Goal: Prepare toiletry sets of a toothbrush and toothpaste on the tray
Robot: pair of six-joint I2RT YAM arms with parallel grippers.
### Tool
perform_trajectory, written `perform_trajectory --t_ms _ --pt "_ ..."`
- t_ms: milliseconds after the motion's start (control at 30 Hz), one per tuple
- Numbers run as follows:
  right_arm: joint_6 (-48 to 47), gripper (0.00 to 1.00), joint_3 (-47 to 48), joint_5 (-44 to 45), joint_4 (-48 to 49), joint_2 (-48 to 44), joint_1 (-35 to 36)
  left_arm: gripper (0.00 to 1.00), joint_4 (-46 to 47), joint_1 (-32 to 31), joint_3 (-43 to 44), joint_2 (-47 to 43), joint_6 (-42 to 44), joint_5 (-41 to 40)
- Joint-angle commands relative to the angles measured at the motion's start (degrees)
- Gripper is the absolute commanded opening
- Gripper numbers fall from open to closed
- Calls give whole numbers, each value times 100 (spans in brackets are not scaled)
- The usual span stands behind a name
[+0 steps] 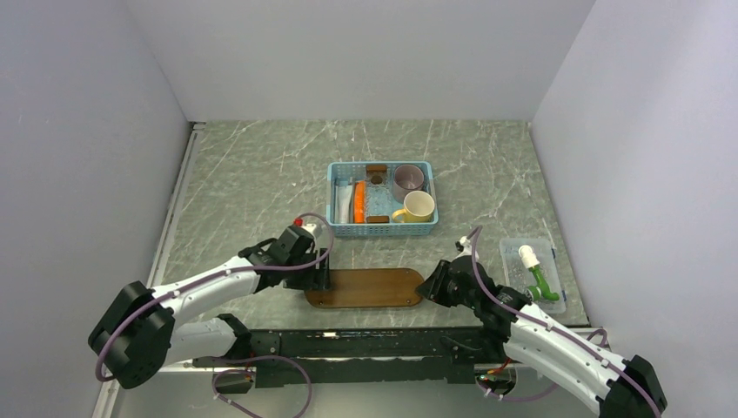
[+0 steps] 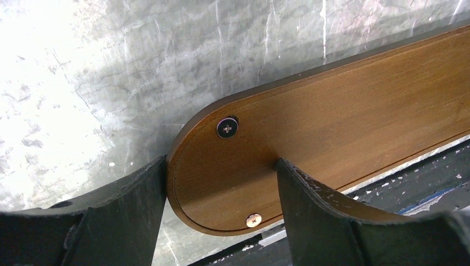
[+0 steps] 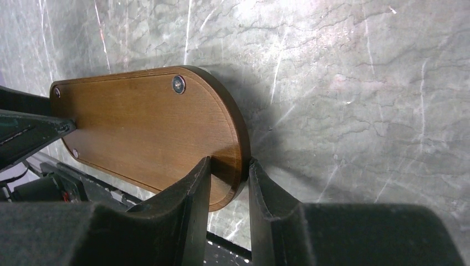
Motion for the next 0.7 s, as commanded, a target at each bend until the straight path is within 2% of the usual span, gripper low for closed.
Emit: perform_trajectory --t_ms 0,167,267,500,667 --pt "102 19 22 270 -392 5 100 73 600 -76 237 260 84 135" --pt "83 23 127 364 -467 112 106 73 592 -77 322 352 118 131" --pt "86 25 179 413 -494 159 103 77 500 -78 363 358 143 49" --pt "51 50 391 574 -783 48 106 91 64 -80 555 235 154 -360" --pt "-82 54 795 802 -1113 88 103 95 -505 -78 908 11 224 -745"
